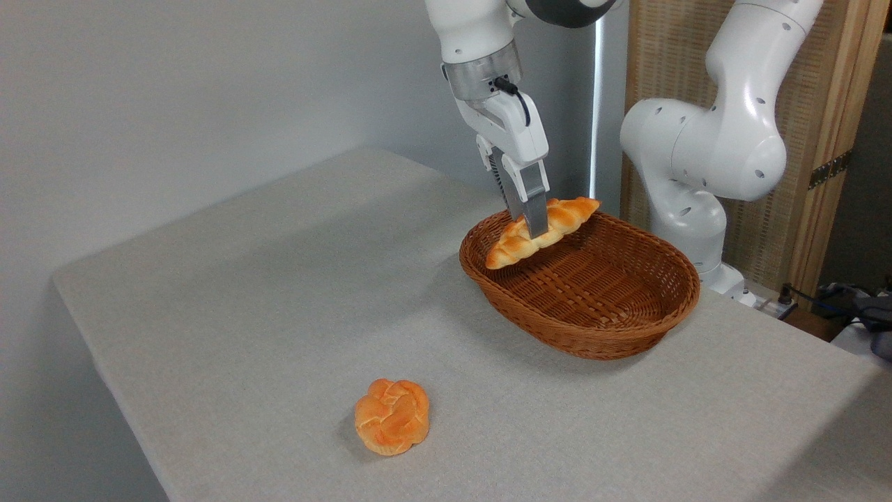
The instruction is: Put bread into the basket
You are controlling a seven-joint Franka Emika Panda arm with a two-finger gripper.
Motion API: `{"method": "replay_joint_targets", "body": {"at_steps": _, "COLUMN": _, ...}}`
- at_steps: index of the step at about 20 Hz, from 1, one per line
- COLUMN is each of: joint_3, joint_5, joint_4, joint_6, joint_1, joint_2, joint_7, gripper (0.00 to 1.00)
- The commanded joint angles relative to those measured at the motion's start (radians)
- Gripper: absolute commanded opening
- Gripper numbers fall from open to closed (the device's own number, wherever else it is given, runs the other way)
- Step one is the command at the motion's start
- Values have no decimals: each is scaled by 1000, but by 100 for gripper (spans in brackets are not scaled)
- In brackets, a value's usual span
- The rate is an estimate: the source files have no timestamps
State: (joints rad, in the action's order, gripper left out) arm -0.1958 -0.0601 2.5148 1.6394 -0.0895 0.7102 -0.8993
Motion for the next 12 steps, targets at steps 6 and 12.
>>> {"method": "replay_joint_targets", "body": {"at_steps": 6, "joint_3": 15, "joint_5": -1, "joint_4": -5, "joint_6": -16, "joint_1": -13, "joint_2": 5, "joint_7": -4, "gripper": 100}}
{"method": "replay_joint_targets", "body": {"at_steps": 12, "joint_3": 19, "joint_5": 0, "joint_4": -60, "joint_6": 0, "joint_1": -9, "joint_2": -27, "joint_7": -4, "gripper": 100}}
